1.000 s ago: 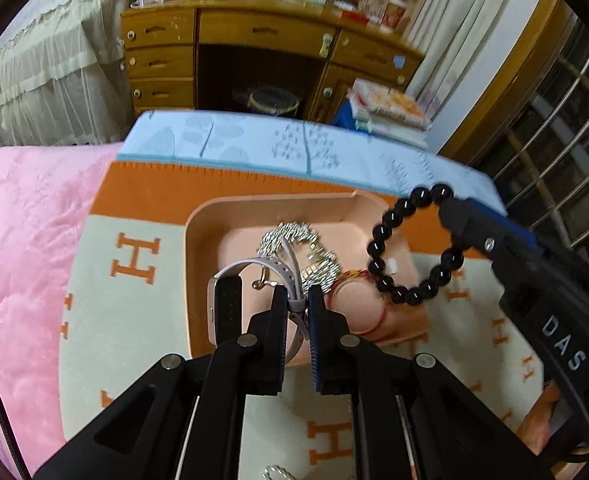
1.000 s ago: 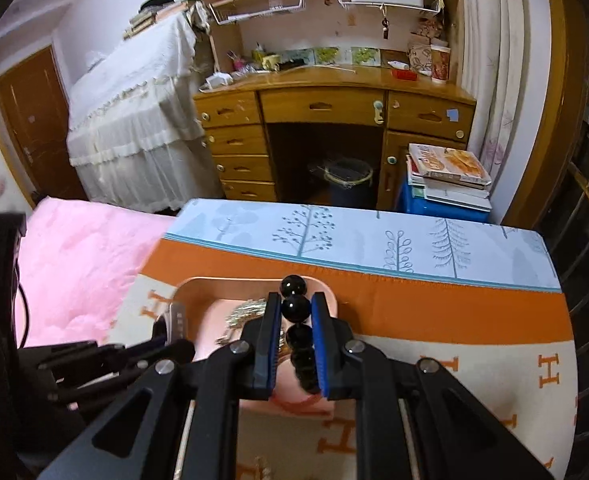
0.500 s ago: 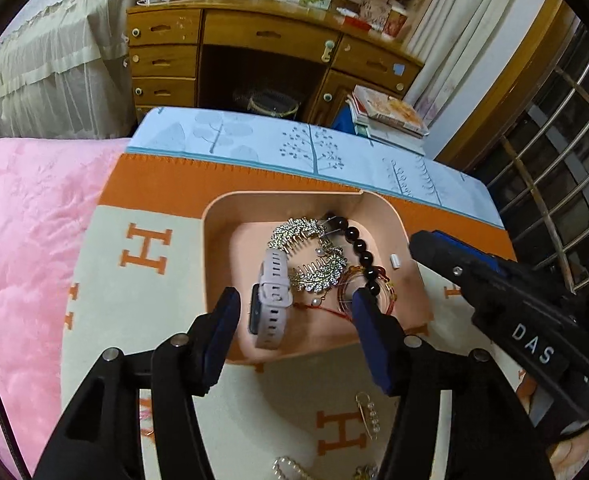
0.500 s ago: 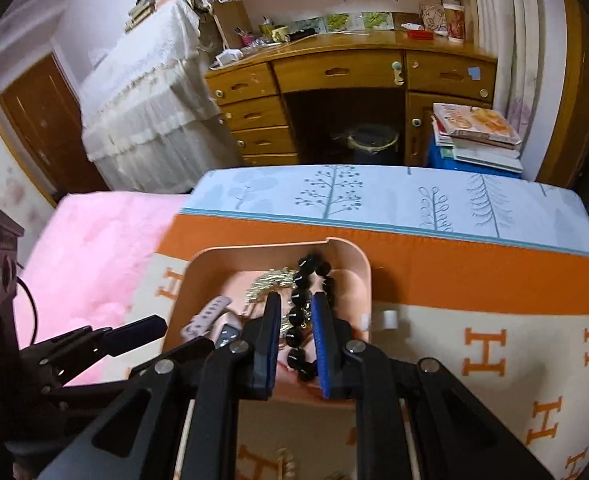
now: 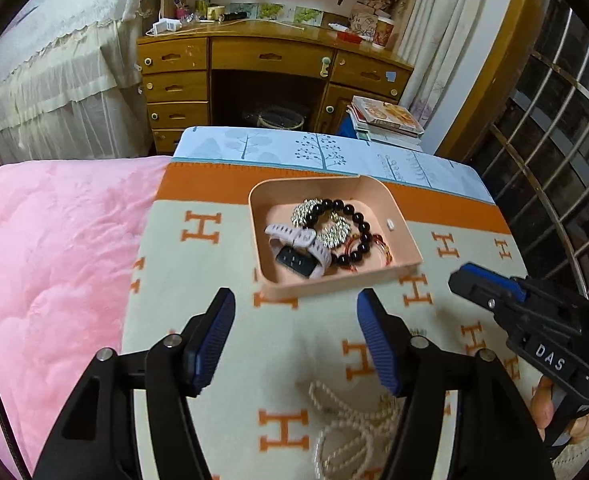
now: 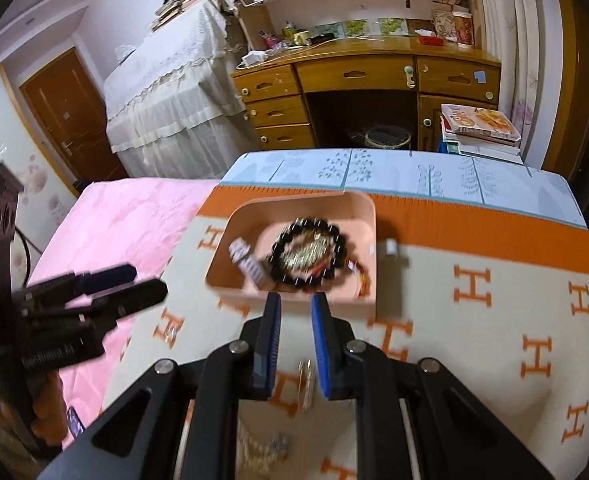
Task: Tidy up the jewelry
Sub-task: 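Withdraw both tools from the box toward the pearl necklaces, then grasp the pearl necklace with the left tool while the right tool grasps the round white pendant, then carry the necklace and pendant into the pink box and release both, then withdraw both tools from the box toward the remaining jewelry, then grasp the pearl necklace with the right tool and lift it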
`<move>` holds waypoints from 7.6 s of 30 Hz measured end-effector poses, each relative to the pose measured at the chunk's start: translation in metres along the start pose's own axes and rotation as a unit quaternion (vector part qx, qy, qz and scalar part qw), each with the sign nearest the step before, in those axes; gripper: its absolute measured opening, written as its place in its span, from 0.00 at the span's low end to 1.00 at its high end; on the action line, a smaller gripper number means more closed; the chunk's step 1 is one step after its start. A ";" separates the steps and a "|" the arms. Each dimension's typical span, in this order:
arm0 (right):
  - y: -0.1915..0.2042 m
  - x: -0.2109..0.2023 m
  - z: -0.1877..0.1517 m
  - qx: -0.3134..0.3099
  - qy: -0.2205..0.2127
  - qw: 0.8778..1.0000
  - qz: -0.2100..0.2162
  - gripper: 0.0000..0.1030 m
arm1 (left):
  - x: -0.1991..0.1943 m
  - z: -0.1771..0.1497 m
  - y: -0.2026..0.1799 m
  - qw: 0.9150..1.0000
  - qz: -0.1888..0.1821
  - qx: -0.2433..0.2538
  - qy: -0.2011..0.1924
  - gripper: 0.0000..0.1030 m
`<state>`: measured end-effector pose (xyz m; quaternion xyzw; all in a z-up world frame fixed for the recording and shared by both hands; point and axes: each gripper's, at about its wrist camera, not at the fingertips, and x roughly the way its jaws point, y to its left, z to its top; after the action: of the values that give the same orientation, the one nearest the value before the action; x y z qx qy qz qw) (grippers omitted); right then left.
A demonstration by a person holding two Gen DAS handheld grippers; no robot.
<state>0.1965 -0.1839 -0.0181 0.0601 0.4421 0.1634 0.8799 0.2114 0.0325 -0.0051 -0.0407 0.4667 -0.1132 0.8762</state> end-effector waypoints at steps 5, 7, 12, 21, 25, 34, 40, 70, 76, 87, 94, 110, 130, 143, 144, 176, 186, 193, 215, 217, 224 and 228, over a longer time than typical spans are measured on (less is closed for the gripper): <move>0.008 -0.017 -0.029 -0.012 0.011 1.000 0.002 0.15 | -0.022 -0.025 -0.003 1.000 0.000 0.012 0.000 0.61; 0.010 -0.023 -0.041 -0.014 0.016 1.000 0.007 0.15 | -0.026 -0.035 -0.006 1.000 -0.001 0.018 0.005 0.61; 0.013 -0.037 -0.075 -0.017 0.016 1.000 0.008 0.15 | -0.029 -0.075 -0.017 0.998 -0.005 0.047 0.038 0.61; 0.015 -0.027 -0.122 -0.010 0.043 0.999 -0.014 0.16 | 0.018 -0.120 -0.035 0.988 -0.001 0.077 0.137 0.50; 0.008 -0.011 -0.132 0.006 0.073 0.997 -0.002 0.16 | 0.038 -0.118 -0.031 0.985 -0.009 0.056 0.162 0.41; 0.001 -0.011 -0.147 0.018 0.082 0.996 0.014 0.15 | 0.071 -0.118 -0.028 0.978 -0.010 0.050 0.201 0.26; 0.004 -0.008 -0.149 0.011 0.082 0.996 0.016 0.16 | 0.078 -0.111 -0.037 0.978 0.003 0.069 0.197 0.26; 0.066 0.022 -0.172 -0.148 0.036 0.986 -0.067 0.33 | 0.030 -0.140 0.023 0.985 -0.045 -0.032 0.164 0.05; 0.058 0.021 -0.167 -0.115 0.036 0.991 -0.050 0.19 | 0.021 -0.138 0.023 0.988 -0.047 -0.023 0.148 0.05; 0.035 -0.028 -0.121 -0.064 -0.005 0.998 -0.013 0.19 | -0.026 -0.095 0.002 0.995 -0.043 0.026 0.081 0.05; 0.022 -0.064 -0.066 -0.054 -0.062 0.996 -0.018 0.19 | -0.058 -0.046 -0.023 0.997 -0.041 0.054 0.026 0.05; -0.012 -0.014 0.034 0.014 -0.055 0.998 0.031 0.19 | -0.025 0.062 -0.056 0.998 -0.036 0.051 -0.027 0.05; -0.050 0.093 0.031 0.088 0.050 0.994 0.031 0.20 | 0.102 0.058 -0.039 0.998 -0.031 0.024 0.049 0.09; -0.043 0.066 0.021 0.087 0.035 0.995 0.026 0.20 | 0.061 0.038 -0.033 0.998 -0.034 0.030 0.039 0.20; -0.042 0.062 0.019 0.085 0.035 0.995 0.027 0.20 | 0.055 0.034 -0.033 0.998 -0.033 0.033 0.038 0.20; 0.017 0.021 -0.146 -0.009 0.093 0.995 0.018 0.33 | -0.013 -0.152 -0.016 0.999 0.004 0.041 0.008 0.67; 0.040 0.032 -0.143 -0.052 0.066 0.996 -0.005 0.33 | -0.004 -0.161 0.005 1.000 -0.020 0.003 0.014 0.67; 0.057 0.043 -0.136 -0.082 0.057 0.995 -0.020 0.33 | -0.002 -0.164 0.021 0.999 -0.031 -0.019 0.012 0.67; 0.055 0.037 -0.137 -0.048 0.039 0.998 0.011 0.05 | -0.005 -0.170 0.033 0.998 -0.044 -0.033 0.003 0.67; 0.054 0.030 -0.137 -0.039 0.033 0.998 0.027 0.05 | -0.006 -0.170 0.032 0.999 -0.044 -0.032 0.002 0.67; 0.043 -0.026 -0.119 -0.005 -0.036 0.997 0.070 0.05 | -0.013 -0.167 0.022 0.999 -0.040 -0.020 -0.002 0.67; 0.034 -0.066 -0.103 0.009 -0.091 0.993 0.077 0.05 | -0.017 -0.164 0.011 0.999 -0.035 -0.003 -0.002 0.67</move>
<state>0.0700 -0.1781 -0.0219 0.1165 0.3559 0.2206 0.9006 0.0686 0.0530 -0.0852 -0.0600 0.4632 -0.1425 0.8726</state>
